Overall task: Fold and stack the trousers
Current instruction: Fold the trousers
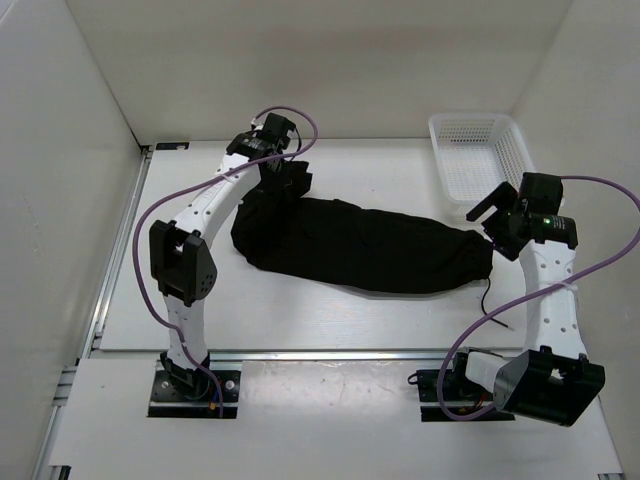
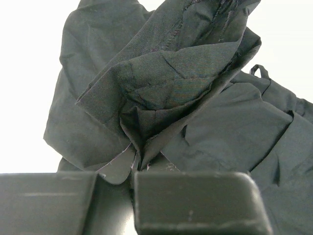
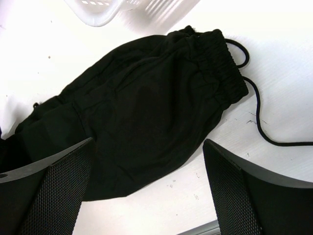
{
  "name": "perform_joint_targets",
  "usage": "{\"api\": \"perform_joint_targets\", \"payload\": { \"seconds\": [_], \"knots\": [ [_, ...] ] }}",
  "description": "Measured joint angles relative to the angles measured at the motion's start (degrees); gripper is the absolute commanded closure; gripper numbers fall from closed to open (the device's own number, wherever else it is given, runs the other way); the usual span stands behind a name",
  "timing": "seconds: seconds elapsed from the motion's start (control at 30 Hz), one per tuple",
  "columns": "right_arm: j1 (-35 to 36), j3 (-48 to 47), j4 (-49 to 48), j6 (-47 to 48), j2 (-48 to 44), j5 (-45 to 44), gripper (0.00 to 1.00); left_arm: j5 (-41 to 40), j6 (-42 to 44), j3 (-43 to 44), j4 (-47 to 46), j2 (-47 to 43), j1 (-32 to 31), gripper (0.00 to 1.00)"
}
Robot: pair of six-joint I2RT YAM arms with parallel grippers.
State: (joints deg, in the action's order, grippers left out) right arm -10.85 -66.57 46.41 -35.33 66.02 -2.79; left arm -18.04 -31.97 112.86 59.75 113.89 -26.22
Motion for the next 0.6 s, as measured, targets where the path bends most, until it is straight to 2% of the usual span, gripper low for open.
{"api": "perform_joint_targets", "payload": {
  "seconds": [0.6],
  "knots": [
    [0.0,0.6,0.0,0.3,-1.7,-0.6,0.06,1.2,3.0,-2.4,-0.2,-1.3,0.0,0.90]
  ]
}}
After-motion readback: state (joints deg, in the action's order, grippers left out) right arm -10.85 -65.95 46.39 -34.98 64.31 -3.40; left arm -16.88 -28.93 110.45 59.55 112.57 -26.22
